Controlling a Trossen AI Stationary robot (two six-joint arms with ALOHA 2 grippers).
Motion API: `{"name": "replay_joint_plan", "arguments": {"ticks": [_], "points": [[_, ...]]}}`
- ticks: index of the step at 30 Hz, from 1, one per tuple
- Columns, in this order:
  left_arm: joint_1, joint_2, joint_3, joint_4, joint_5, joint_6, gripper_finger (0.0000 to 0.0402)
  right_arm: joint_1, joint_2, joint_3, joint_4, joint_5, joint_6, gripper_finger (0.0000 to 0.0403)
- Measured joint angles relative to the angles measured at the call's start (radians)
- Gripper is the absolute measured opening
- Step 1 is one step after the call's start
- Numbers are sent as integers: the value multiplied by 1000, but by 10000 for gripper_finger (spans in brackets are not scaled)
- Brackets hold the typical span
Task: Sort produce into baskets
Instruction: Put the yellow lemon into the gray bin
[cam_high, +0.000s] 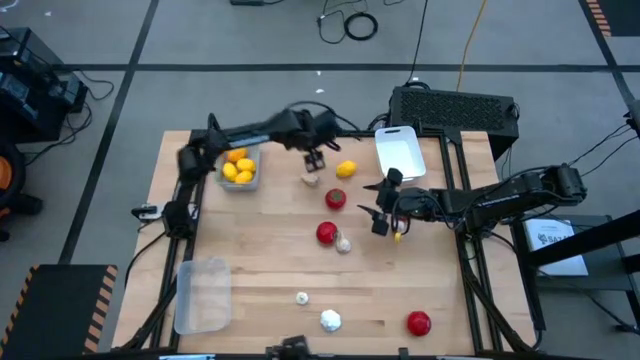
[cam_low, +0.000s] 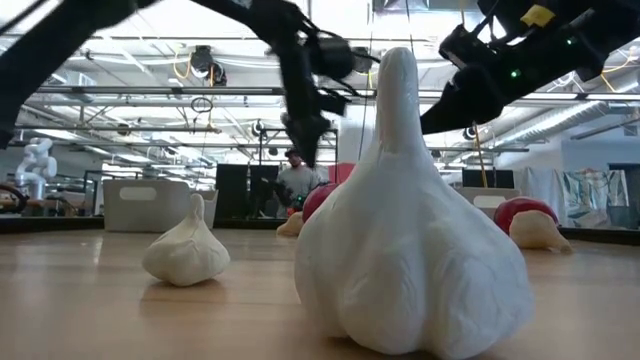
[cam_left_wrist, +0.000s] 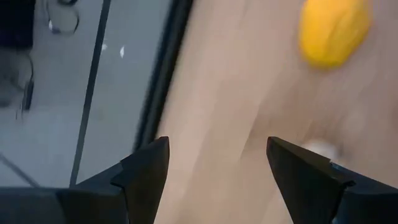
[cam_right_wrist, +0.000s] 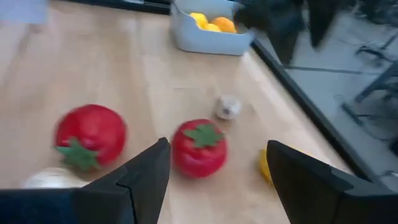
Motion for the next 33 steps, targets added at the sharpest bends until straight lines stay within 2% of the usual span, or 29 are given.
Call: {"name": "replay_joint_plan", "arguments": {"ticks": [4,8,12,15,18,21,24,28,33], "points": [[78,-191,-154,29,9,-27,276,0,0,0,14,17,-13,255],[138,-441,-421,212,41,-72,276,-20,0,0,12,16,4,255],[116,-676,-672,435,117,-99,276,-121,1,45,-49,-6,-144,255],[77,-811,-836,585,146,-115,276,-226,21,160,-189,-115,-269,255],[41,-902,-958,697,151,-135,276,-337,96,305,-372,-244,-365,255],[26,-952,-1027,733,148,-153,276,-428,216,452,-527,-371,-440,255],[18,-974,-1039,712,150,-177,276,-485,356,579,-636,-441,-515,255],[8,-980,-1039,656,149,-180,276,-521,541,743,-771,-462,-617,255],[0,-980,-1039,597,147,-180,276,-531,739,946,-973,-461,-656,255]]}}
